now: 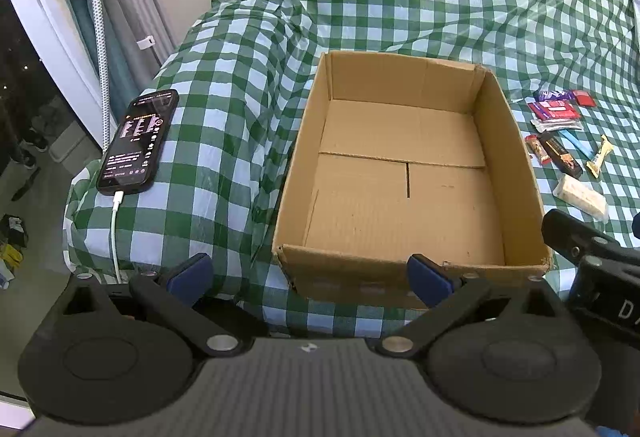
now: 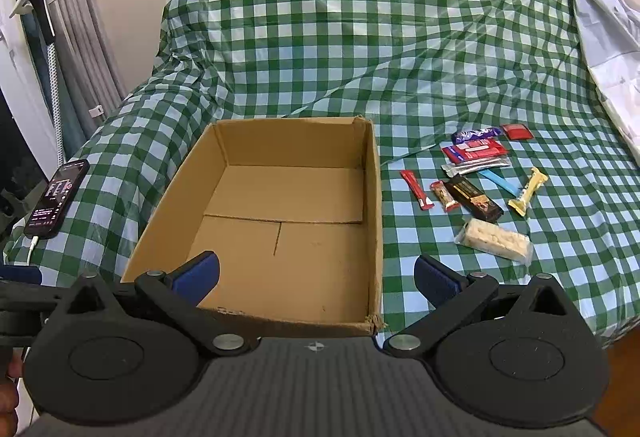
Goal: Organize snacks
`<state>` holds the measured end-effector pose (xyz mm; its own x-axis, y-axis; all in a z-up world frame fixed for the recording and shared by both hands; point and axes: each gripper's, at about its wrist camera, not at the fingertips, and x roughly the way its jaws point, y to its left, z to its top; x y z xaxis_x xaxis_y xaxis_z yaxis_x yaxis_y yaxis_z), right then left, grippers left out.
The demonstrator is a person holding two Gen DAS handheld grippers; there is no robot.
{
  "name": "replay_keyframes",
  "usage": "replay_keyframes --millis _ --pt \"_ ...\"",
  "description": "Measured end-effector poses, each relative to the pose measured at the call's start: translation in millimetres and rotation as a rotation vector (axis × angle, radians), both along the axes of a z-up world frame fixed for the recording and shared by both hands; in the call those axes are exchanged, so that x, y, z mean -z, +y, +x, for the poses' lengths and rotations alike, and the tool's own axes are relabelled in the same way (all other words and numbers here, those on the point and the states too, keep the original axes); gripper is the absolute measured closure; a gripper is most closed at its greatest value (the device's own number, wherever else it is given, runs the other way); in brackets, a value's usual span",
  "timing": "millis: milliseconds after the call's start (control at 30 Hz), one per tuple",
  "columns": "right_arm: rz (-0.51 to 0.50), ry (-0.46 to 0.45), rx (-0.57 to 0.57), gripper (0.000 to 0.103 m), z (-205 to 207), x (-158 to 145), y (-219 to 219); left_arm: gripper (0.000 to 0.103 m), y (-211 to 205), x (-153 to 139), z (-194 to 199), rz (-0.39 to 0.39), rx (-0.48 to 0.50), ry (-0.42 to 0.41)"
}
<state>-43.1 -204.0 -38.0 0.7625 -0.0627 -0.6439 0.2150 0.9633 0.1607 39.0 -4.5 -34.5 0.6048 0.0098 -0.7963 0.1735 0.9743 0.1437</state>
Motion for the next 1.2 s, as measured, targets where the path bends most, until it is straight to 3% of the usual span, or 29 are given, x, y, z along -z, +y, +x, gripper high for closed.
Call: replay_keyframes --millis 367,1200 --pt "-0.002 -0.023 0.001 0.000 -12.9 -4.7 7.3 0.000 -0.8 -10.7 -16.1 -0.031 0.014 -0.024" --pt "0.044 0.007 0.014 0.000 -6.0 8.0 -4.2 0.000 -13.5 8.1 -6.3 0.041 0.017 0.034"
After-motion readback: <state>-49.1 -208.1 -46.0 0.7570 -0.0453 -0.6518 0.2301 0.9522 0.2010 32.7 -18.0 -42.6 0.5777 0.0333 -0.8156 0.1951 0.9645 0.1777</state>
